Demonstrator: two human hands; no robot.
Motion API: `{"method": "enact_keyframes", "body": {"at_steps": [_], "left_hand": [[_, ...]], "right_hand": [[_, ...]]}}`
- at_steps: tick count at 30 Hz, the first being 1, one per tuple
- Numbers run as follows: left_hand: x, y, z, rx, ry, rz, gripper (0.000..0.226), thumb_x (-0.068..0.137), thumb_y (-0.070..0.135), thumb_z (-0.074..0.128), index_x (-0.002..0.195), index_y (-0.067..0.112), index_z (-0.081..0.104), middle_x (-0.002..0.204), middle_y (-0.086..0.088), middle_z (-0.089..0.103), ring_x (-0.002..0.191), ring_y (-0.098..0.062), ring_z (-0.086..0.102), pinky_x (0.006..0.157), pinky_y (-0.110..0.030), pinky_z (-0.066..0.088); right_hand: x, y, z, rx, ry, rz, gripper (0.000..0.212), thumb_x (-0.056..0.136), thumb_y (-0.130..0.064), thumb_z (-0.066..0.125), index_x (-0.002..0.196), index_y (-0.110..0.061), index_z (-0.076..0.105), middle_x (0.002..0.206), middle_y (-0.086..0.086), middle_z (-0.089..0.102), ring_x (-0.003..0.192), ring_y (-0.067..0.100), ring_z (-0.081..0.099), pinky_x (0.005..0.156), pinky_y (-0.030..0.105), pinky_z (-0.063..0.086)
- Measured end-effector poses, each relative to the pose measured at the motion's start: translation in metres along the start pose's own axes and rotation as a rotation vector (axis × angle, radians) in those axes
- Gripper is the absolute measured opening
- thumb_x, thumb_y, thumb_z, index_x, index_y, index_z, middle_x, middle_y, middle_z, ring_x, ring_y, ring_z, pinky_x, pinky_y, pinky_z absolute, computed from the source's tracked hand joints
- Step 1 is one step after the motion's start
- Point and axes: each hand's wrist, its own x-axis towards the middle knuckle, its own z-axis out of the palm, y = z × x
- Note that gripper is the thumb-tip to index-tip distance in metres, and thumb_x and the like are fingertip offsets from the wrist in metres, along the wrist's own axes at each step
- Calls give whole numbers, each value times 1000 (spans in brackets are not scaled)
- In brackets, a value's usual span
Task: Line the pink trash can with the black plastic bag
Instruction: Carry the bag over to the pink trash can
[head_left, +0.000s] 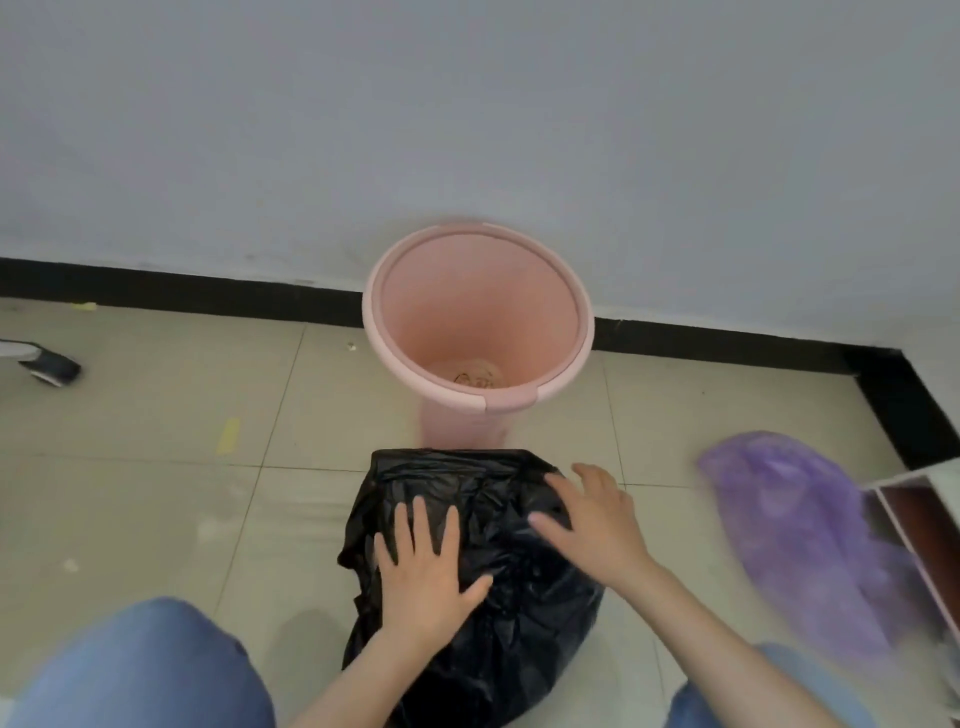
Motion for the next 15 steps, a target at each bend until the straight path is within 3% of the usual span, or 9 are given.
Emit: {"method": "enact_keyframes", "body": {"at_steps": [2, 5, 10, 12, 13, 14, 15], "left_hand": [[-4, 2, 10, 29, -122, 54, 86, 83, 66, 35, 145, 25, -9, 155, -17, -18, 142, -35, -19, 114, -56, -3], [2, 4, 23, 95, -201, 143, 87, 83, 63, 40, 144, 28, -10, 156, -14, -16, 142, -33, -19, 115, -55, -6], [8, -7, 26, 173, -302, 105, 77, 88, 53, 39, 146, 24, -2, 157, -16, -6, 144, -33, -10, 115, -54, 1], [6, -9, 10, 128, -152, 119, 66, 90, 48, 35, 146, 19, 14, 156, -17, 11, 144, -32, 9, 115, -52, 13], [7, -7, -2, 85, 18, 133, 61, 88, 44, 35, 140, 14, 32, 149, -20, 31, 139, -33, 28, 109, -51, 29], [9, -8, -15, 36, 156, 139, 57, 82, 42, 36, 128, 10, 49, 136, -22, 50, 127, -34, 46, 97, -50, 43], [12, -10, -28, 11, 292, 143, 55, 77, 40, 37, 118, 9, 57, 123, -21, 61, 117, -34, 53, 86, -48, 51]], "right_hand": [[-8, -1, 13, -125, -127, -123, 79, 74, -70, 27, 143, -32, 15, 157, 9, 5, 144, 27, -2, 116, 48, 6], [-1, 1, 39, -260, -192, -240, 69, 87, -48, 47, 144, -31, 12, 157, 12, -2, 144, 30, -9, 115, 54, -4], [17, 13, 56, -343, -238, -90, 54, 93, -33, 42, 142, -21, 23, 156, 16, 5, 144, 33, -1, 115, 55, 2], [17, 13, 48, -320, -58, -120, 40, 87, -32, 49, 126, -21, 50, 146, 19, 37, 138, 33, 29, 110, 51, 26], [17, 12, 42, -310, 85, -144, 30, 81, -32, 51, 107, -23, 64, 128, 16, 58, 123, 31, 50, 99, 45, 43], [17, 11, 32, -274, 221, -164, 26, 77, -32, 47, 88, -23, 69, 108, 10, 69, 105, 27, 63, 85, 37, 52], [18, 9, 20, -211, 378, -191, 27, 74, -30, 43, 78, -22, 69, 97, 6, 72, 93, 25, 66, 76, 32, 54]]}}
